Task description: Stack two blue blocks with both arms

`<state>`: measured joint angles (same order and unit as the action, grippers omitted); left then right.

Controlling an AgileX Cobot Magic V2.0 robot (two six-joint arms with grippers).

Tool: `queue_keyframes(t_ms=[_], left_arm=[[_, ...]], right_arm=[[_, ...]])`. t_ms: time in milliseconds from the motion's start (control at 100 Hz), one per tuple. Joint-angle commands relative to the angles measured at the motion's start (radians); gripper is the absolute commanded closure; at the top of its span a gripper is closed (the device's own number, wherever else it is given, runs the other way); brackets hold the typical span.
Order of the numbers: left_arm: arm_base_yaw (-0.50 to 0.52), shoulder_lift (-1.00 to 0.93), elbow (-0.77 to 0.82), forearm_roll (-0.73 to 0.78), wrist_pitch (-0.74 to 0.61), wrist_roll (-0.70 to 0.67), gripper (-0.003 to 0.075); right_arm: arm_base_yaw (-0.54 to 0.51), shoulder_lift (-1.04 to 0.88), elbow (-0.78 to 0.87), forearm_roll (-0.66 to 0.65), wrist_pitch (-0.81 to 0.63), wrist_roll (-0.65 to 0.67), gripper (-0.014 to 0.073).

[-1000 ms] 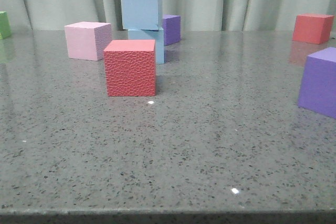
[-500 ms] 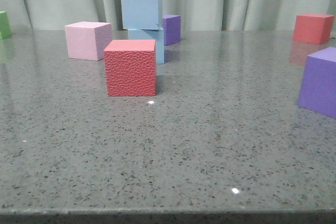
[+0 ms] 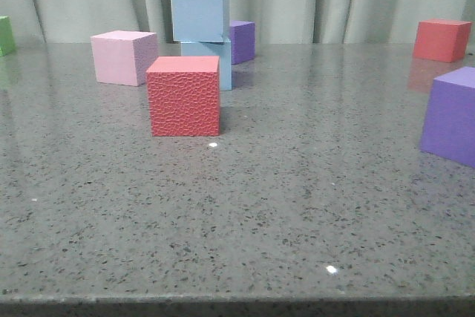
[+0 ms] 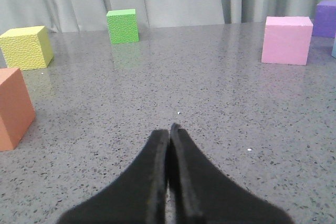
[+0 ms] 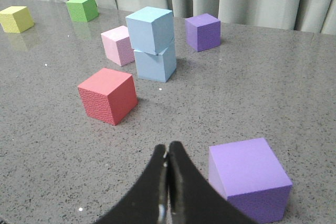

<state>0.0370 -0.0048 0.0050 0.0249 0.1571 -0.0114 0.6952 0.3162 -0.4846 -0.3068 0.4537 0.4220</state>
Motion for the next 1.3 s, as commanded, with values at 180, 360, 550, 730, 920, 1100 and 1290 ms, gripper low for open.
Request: queue_keyframes(t_ms=[180, 360, 550, 730, 920, 1100, 1290], left_arm=[[0.004, -0.034, 0.003, -0.009, -0.08, -0.003, 0.0739], [0.004, -0.034, 0.003, -0.009, -0.08, -0.003, 0.0739], [0.004, -0.034, 0.003, -0.009, -0.08, -0.003, 0.0739], [0.004, -0.034, 0.003, -0.009, -0.08, -0.003, 0.0739], [0.004, -0.034, 0.003, -0.009, -0.08, -0.003, 0.0739], [0.004, -0.034, 0.003, -0.009, -0.08, -0.003, 0.0739], [0.004, -0.034, 0.003, -0.009, -0.08, -0.003, 0.0739]], right_arm=[[-0.054, 0.006, 0.01, -0.104, -0.108, -0.006, 0.069], [-0.15, 0.006, 0.145, -0.083, -0.314, -0.006, 0.069], [-0.247, -0.037, 0.299, -0.028, -0.563, -0.01, 0.069], [-0.352, -0.114, 0.399, 0.054, -0.622, -0.09, 0.069], [-0.476, -0.165, 0.457, 0.121, -0.644, -0.161, 0.069], [-0.569, -0.209, 0.491, 0.18, -0.61, -0.196, 0.069], [-0.611, -0.277, 0.491, 0.18, -0.553, -0.196, 0.069]])
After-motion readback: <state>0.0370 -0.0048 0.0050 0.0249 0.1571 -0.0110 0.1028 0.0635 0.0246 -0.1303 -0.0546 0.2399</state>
